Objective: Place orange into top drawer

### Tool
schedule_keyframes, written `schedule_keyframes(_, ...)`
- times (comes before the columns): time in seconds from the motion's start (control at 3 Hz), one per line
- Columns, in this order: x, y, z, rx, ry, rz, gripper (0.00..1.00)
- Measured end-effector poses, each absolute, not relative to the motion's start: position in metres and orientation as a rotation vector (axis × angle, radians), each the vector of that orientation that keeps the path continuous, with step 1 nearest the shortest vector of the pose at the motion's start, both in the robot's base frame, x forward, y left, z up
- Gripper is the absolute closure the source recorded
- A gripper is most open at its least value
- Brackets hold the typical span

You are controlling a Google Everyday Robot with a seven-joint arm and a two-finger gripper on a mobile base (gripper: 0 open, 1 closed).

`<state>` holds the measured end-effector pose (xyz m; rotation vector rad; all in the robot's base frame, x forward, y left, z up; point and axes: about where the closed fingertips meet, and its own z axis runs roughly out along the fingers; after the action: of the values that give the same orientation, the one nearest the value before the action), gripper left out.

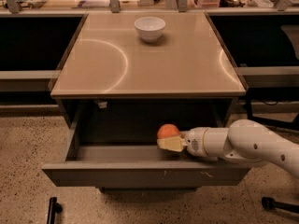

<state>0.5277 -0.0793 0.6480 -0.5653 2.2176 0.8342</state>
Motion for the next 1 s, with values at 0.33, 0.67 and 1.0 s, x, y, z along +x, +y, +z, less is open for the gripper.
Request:
schedule_keyframes(0.33,0.5277,-0.0793,0.6480,-0.565,2.218,0.834,0.36)
schedule_keyframes(0.67,0.5277,-0.0793,0.6480,-0.565,2.218,0.834,0.13)
schedule_keyframes(1.0,0.5277,-0.0792,0.6480,-0.566,2.218,0.834,0.00)
